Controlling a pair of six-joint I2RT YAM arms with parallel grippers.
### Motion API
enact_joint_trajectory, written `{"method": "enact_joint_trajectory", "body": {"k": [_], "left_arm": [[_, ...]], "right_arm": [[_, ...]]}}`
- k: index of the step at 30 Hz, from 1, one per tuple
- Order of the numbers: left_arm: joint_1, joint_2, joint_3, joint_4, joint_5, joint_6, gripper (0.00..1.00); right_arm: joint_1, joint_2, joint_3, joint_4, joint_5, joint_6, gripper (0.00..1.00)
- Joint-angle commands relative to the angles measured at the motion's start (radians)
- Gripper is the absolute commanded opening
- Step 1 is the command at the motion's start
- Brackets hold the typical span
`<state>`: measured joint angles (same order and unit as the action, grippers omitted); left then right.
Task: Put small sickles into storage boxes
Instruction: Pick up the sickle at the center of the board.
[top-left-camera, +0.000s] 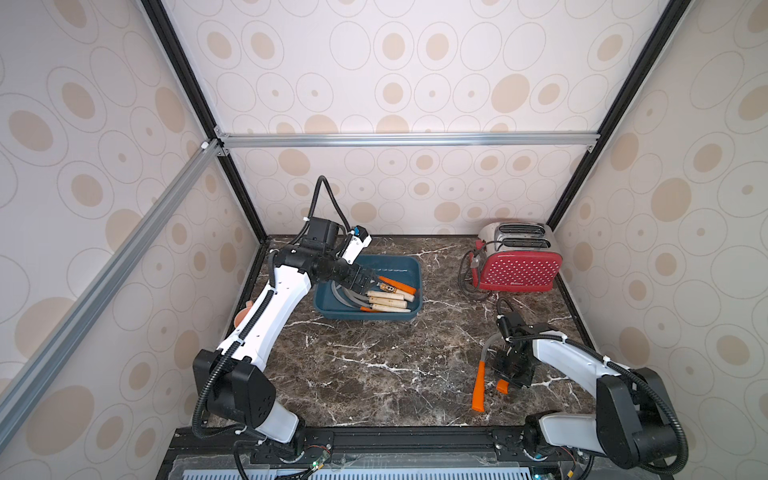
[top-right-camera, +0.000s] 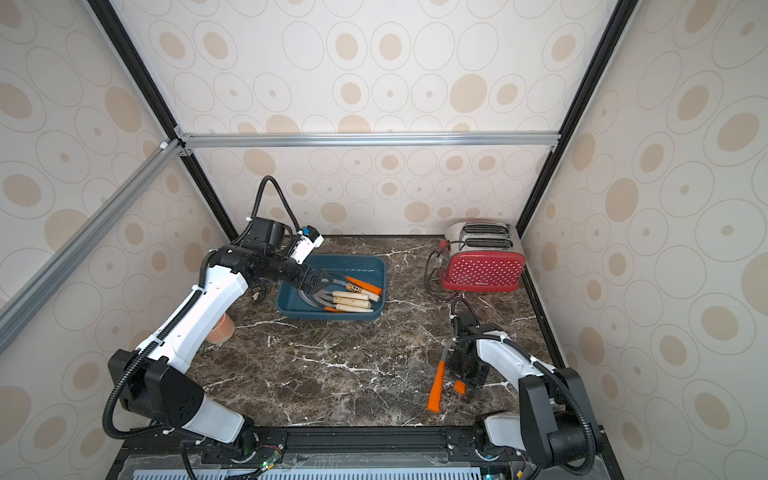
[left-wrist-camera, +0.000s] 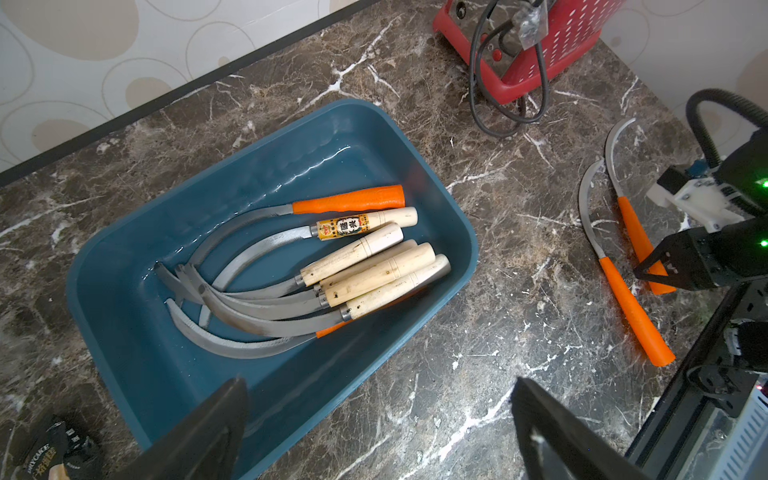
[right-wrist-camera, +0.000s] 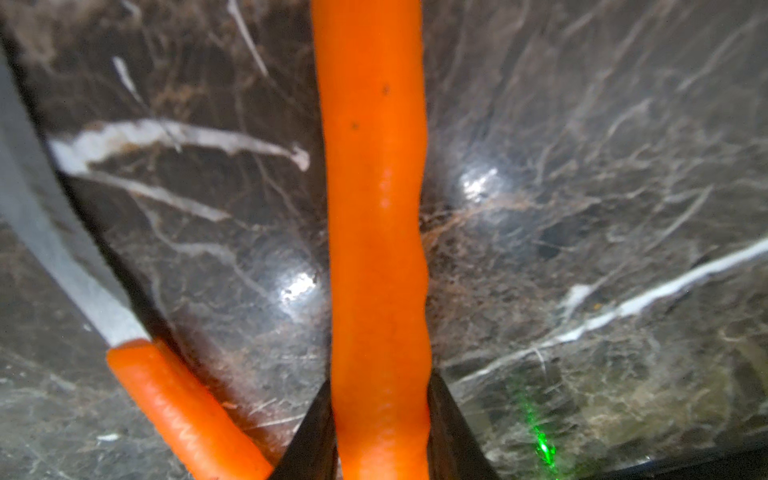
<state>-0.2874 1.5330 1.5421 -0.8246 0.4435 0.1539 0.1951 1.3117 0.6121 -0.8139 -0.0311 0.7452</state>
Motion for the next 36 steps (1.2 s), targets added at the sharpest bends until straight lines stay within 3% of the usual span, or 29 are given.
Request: {"method": "enact_joint_trajectory", "body": {"k": [1, 13, 25, 36], "left_arm": [[-0.002, -0.033, 0.001, 0.001, 0.012, 0.001, 0.99], [-0.002, -0.037, 0.01, -0.002, 0.006, 0.004, 0.99], [-0.002, -0.034, 0.032, -0.003, 0.005, -0.002, 0.99], [-0.002, -0.039, 0.027, -0.005, 0.001, 0.001, 0.99]], "right_arm": [[-0.002, 0.048, -0.024, 0.025, 0.024, -0.008, 0.24], [-0.002, -0.012, 0.027, -0.022, 0.035, -0.026, 0.17], [-0.002, -0.132, 0.071, -0.107, 0.062, -0.024, 0.15], [-0.002, -0.131, 0.072, -0.105, 0.068, -0.028, 0.13]]}}
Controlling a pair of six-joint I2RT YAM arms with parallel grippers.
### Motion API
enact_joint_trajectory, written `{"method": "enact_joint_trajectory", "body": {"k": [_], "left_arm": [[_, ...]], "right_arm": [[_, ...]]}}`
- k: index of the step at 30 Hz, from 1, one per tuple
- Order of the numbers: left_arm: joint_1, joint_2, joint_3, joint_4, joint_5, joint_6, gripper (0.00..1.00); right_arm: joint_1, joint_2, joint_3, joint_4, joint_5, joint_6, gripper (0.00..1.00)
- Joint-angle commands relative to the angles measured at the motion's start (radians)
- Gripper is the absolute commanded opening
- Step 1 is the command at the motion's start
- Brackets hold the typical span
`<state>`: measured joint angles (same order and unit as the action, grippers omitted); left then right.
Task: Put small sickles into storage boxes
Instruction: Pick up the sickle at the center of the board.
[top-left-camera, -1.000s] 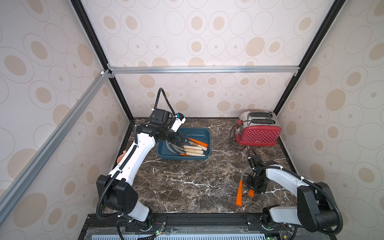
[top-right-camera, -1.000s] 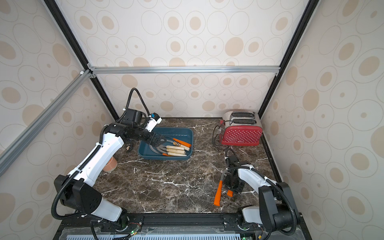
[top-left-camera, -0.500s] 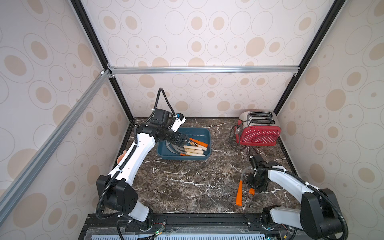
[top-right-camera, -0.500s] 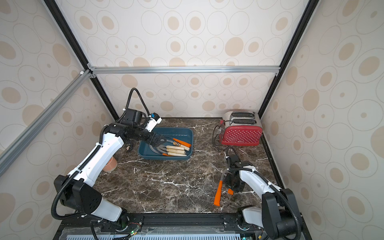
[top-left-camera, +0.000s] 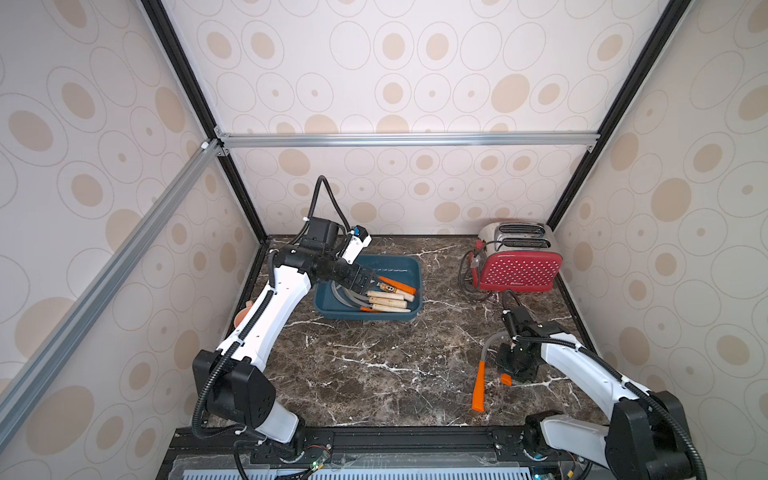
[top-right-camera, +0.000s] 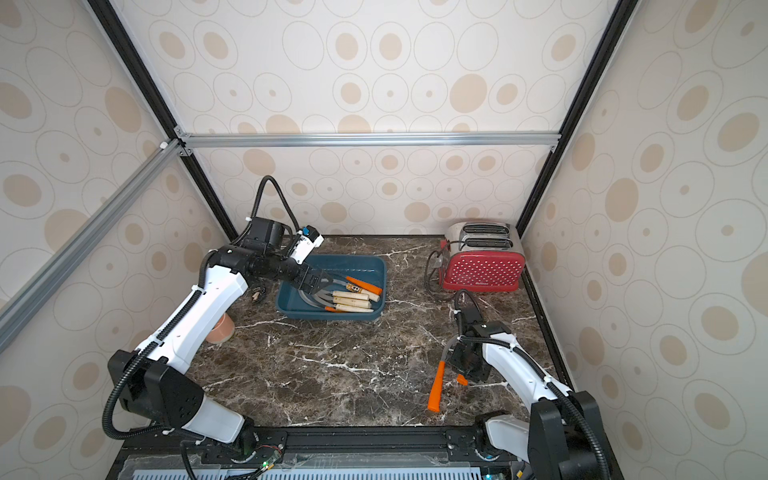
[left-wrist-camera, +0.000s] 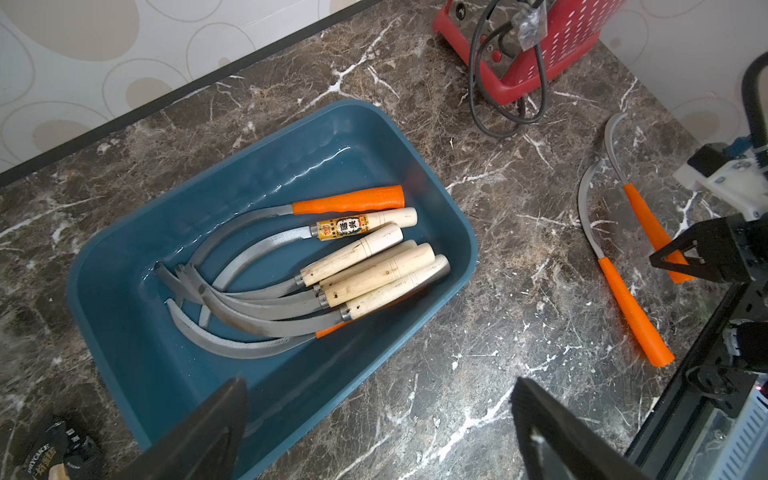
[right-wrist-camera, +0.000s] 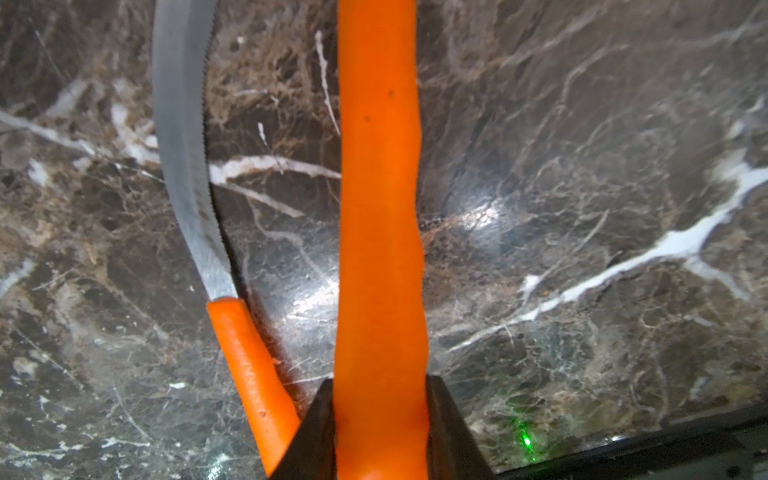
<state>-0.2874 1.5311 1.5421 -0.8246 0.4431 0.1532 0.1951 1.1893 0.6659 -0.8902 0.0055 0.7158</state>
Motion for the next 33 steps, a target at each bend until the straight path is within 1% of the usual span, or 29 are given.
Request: {"method": "enact_joint_trajectory", "body": {"k": [1, 8, 12, 18, 33], "left_arm": [[-0.002, -0.036, 0.027, -0.005, 0.002, 0.002, 0.99], [-0.002, -0.034, 0.025, -0.003, 0.004, 0.0, 0.99], [-0.002, -0.034, 0.023, -0.002, 0.003, 0.0, 0.99], [-0.002, -0.035, 0.023, -0.001, 0.003, 0.0, 0.99], [-0.002, -0.032, 0.027, 0.001, 0.009, -0.002, 0.99]], "right_arm": [[-0.001, -0.009, 0.02, -0.026, 0.031, 0.001, 0.13], [0.011, 0.004, 0.025, -0.009, 0.042, -0.004, 0.11], [0.041, 0.025, 0.045, -0.015, 0.083, -0.006, 0.1], [0.131, 0.08, 0.084, -0.045, 0.172, 0.01, 0.1], [0.215, 0.103, 0.07, -0.109, 0.288, 0.101, 0.1]]}}
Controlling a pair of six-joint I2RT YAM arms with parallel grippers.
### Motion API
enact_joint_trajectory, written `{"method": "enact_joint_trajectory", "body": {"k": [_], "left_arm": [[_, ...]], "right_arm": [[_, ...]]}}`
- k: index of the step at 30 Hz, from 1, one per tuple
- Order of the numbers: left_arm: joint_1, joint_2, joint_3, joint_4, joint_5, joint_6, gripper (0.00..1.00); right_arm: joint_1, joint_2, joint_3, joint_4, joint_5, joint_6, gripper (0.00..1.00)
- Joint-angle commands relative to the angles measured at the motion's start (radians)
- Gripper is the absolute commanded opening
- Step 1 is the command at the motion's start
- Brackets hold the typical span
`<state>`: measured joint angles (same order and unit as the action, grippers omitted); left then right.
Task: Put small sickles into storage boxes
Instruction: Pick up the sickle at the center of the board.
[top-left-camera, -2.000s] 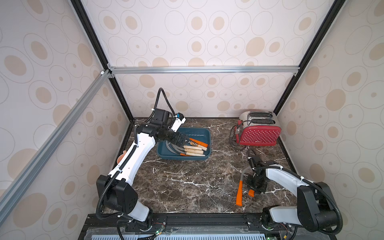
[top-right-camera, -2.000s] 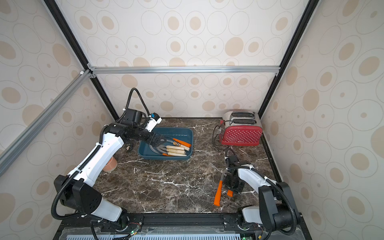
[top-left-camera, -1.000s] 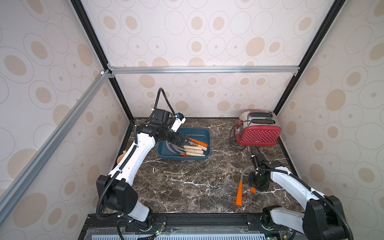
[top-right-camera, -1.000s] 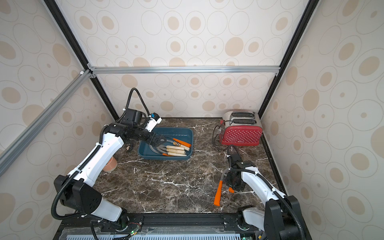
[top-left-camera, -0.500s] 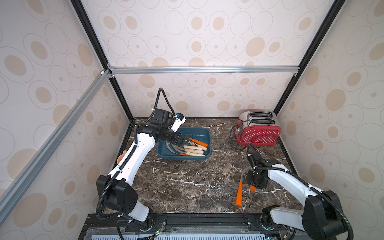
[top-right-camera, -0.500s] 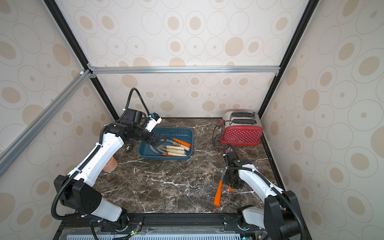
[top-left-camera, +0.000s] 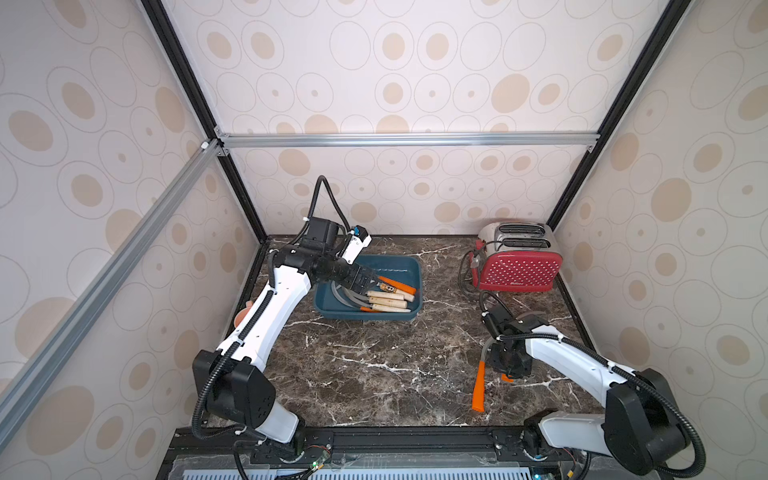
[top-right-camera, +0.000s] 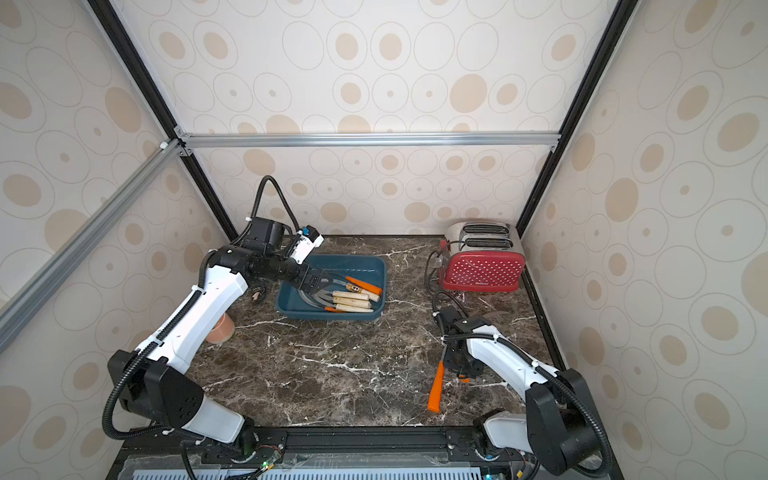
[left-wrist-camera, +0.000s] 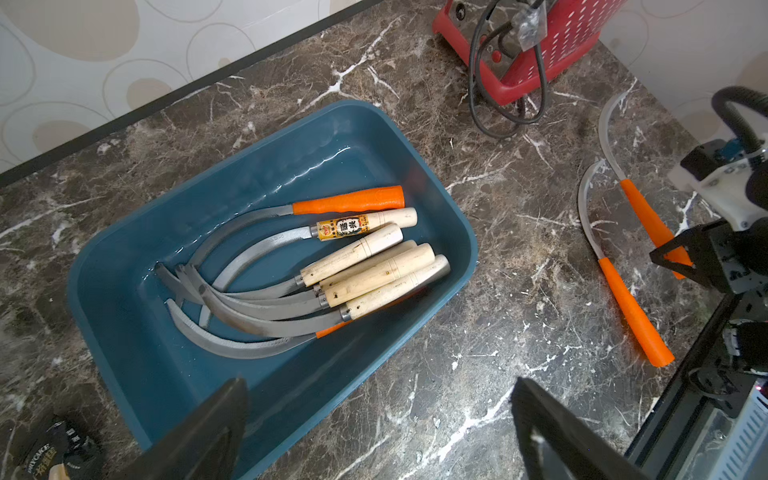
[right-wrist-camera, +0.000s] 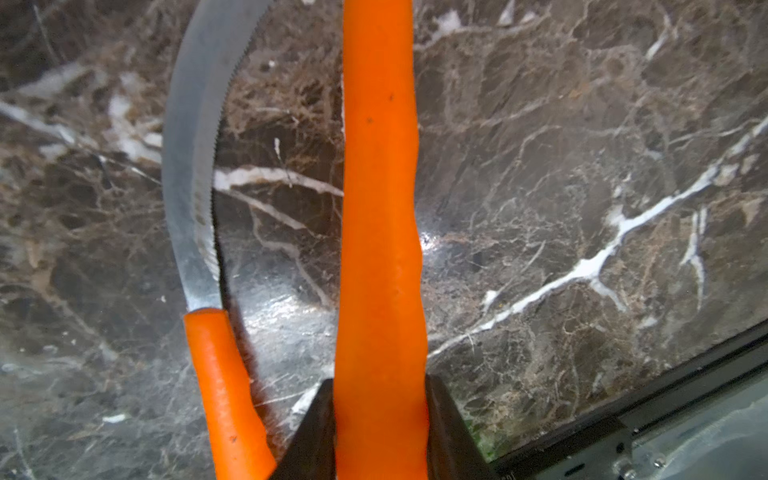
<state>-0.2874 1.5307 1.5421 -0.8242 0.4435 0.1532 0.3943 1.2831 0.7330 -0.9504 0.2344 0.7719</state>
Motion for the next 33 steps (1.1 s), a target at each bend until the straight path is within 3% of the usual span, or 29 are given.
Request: {"method": "enact_joint_trajectory", "body": {"k": [1, 22, 33], "left_arm": [[-0.002, -0.032, 0.027, 0.0, 0.008, -0.002, 0.99], [-0.002, -0.063, 0.039, 0.02, 0.003, -0.024, 0.99], [0.042, -0.084, 0.11, 0.014, -0.199, -0.099, 0.99]], "right_arm": [[0.023, 0.014, 0.008, -0.055, 0.072, 0.051, 0.1], [0.222, 0.102, 0.194, -0.3, 0.333, 0.179, 0.1], [0.345, 0.295, 0.429, -0.405, 0.46, 0.178, 0.1]]}}
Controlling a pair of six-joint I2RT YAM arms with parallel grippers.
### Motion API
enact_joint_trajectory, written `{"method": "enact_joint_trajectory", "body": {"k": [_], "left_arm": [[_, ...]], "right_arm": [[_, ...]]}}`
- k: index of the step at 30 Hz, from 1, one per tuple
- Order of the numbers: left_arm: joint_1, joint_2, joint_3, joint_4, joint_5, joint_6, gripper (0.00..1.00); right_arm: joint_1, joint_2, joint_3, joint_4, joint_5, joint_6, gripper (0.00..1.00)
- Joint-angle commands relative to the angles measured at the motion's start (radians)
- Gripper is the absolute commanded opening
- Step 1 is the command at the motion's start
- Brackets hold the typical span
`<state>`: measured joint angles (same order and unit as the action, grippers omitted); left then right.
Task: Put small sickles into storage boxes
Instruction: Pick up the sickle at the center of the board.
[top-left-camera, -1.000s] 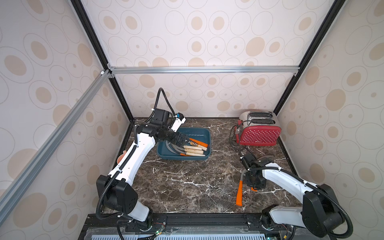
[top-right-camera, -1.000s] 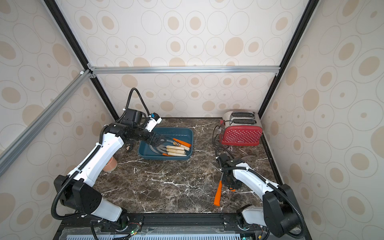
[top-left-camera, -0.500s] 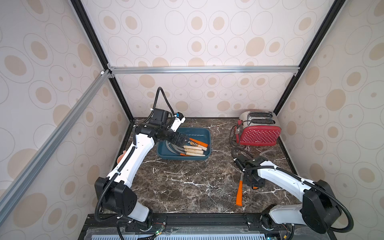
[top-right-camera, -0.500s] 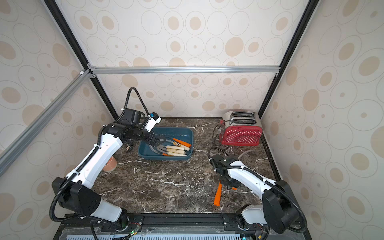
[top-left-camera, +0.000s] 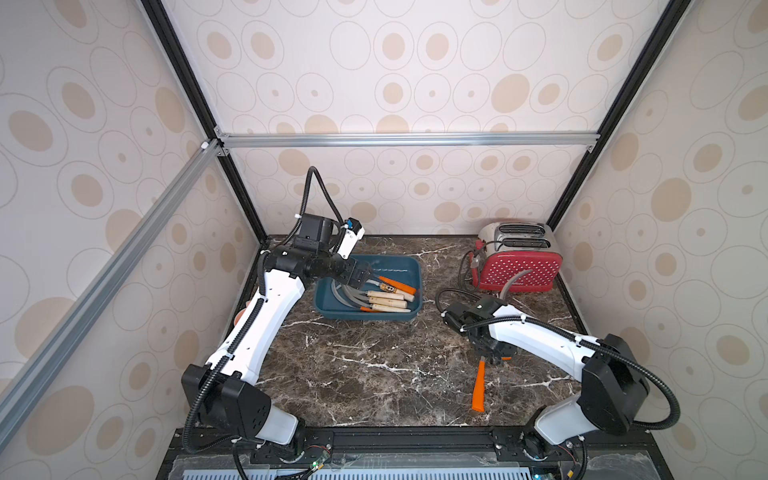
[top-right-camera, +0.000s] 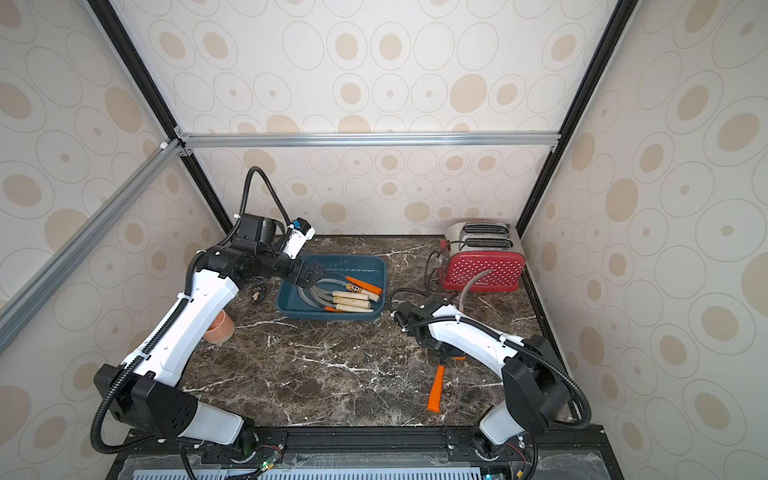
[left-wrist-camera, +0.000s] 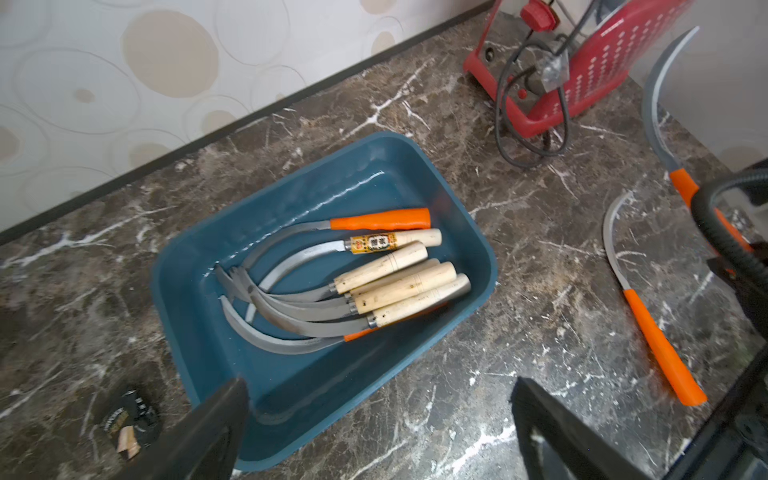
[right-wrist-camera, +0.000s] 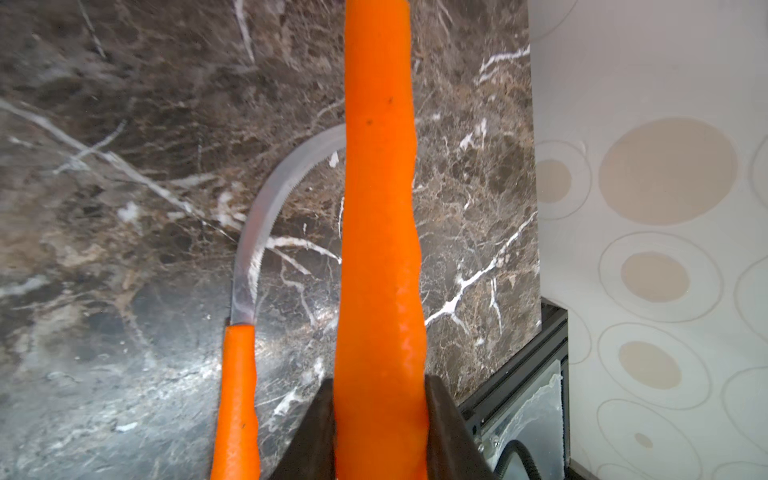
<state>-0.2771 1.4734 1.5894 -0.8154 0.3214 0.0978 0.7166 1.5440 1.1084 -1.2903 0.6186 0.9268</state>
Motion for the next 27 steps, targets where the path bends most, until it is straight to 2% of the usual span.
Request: {"method": "enact_joint_trajectory", "body": {"k": [1, 4, 7, 19, 27], "left_arm": [[0.054, -0.027, 0.073, 0.007, -0.072, -0.057, 0.99], [0.142, -0.019, 0.122, 0.0, -0.035, -0.107, 0.99], [0.188, -0.02, 0.166, -0.014, -0.027, -0.112, 0.99], [0.224, -0.062, 0.189, -0.011, -0.061, -0.102, 0.99], [0.317, -0.049, 0.245, -0.011, -0.003, -0.157, 0.99]], "right_arm": [[0.03, 0.05, 0.073, -0.065, 0.081, 0.016, 0.1], [0.059, 0.117, 0.158, -0.088, 0.107, 0.002, 0.1], [0.086, 0.174, 0.237, -0.09, 0.125, -0.031, 0.1], [0.159, 0.412, 0.555, -0.048, 0.148, -0.234, 0.1], [0.175, 0.508, 0.703, 0.008, 0.138, -0.373, 0.1]]}}
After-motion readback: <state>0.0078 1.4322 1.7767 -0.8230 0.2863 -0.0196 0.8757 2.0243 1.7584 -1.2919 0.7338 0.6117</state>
